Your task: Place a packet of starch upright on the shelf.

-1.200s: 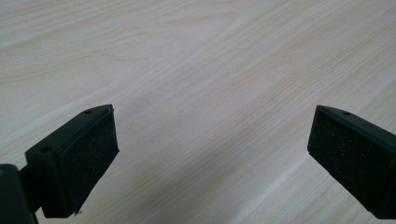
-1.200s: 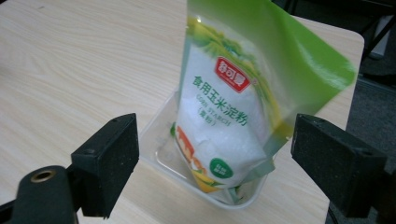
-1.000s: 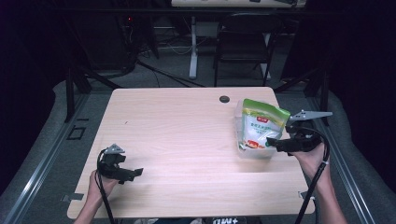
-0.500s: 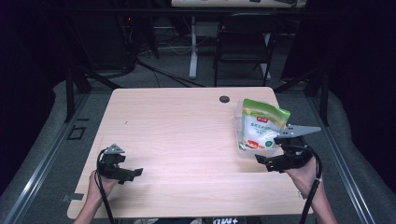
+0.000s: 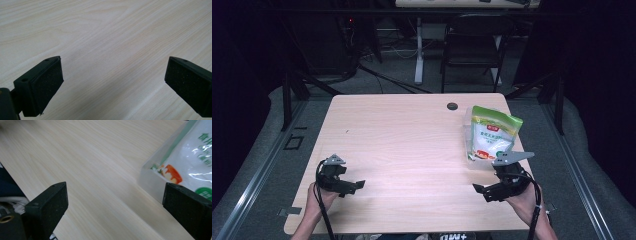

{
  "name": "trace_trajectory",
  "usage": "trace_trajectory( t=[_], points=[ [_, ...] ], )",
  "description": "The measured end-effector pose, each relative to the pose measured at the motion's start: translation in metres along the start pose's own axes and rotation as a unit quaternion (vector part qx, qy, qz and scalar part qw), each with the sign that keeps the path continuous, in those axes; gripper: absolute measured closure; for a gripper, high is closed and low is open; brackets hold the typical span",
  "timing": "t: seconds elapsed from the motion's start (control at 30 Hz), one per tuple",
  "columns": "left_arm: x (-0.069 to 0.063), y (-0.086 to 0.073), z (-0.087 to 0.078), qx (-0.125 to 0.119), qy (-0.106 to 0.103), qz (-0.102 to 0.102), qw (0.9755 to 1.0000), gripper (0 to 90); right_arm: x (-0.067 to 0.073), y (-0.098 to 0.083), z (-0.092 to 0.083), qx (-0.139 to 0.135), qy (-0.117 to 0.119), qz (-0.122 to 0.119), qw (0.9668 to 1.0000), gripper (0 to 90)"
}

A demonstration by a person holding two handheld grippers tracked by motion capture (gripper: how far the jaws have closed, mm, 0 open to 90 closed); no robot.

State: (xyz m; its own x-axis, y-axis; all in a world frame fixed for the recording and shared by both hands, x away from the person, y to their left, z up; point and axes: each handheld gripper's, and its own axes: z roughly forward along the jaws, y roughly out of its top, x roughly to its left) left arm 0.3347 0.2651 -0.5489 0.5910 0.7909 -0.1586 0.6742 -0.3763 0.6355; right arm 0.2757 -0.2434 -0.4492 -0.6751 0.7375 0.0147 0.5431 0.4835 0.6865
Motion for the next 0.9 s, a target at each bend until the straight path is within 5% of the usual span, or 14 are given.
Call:
trace_trajectory(
  t=[0.5, 0.77, 0.9],
  points=[
    [0.0, 0.0, 0.0, 0.001, 0.0, 0.001, 1.0, 1.7, 0.01, -0.038, 0.039, 0.039, 0.026, 0.01, 0.9989, 4.8],
    [0.0, 0.0, 0.0, 0.004, -0.001, 0.001, 1.0, 1.7, 0.007, -0.051, 0.051, 0.021, 0.003, 0.013, 0.9997, 3.9],
    [-0.001, 0.001, 0.002, 0.006, 0.001, 0.005, 1.0, 1.7, -0.005, -0.052, 0.07, 0.045, -0.011, 0.022, 0.9987, 0.0]
  ],
)
